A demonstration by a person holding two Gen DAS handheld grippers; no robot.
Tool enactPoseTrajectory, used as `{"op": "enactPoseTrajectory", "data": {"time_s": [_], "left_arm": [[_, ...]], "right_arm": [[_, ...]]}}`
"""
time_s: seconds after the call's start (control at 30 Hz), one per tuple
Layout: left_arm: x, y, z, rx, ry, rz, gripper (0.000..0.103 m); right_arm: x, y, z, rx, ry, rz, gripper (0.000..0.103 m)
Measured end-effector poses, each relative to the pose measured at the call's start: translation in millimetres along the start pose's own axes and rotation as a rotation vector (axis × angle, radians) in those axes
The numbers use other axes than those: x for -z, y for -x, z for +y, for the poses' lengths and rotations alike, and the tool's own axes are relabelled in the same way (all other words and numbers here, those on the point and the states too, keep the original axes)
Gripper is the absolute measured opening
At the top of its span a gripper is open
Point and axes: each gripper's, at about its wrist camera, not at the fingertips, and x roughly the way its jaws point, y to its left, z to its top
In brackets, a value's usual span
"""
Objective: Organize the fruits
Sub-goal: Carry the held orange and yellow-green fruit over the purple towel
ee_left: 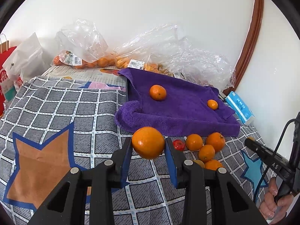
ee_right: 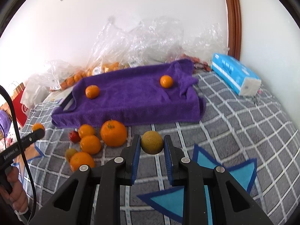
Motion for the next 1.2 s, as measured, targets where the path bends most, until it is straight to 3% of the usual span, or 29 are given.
{"op": "enactPoseTrajectory", "data": {"time_s": [0.4, 0.8, 1.0, 1.2], "left_arm": [[-58, 25, -20, -0.029, -0.031, -0.088, 0.033], [-110, -4, -42, -0.026, -0.046, -0.169, 0.033], [-108, -29, -36, -0.016, -0.028, -0.171, 0.033], [-94, -52, -33, 0.009, -0.015, -0.126, 0.033]], "right_arm": [[-59, -1, 17, -0.044, 0.024, -0.084, 0.025], [-116, -24, 20, -0.036, 0.005, -0.155, 0.025], [-129, -43, 24, -0.051, -0.003, -0.179, 0.025], [-118, -72, 19, -0.05, -0.001, -0.143, 0.025]]}}
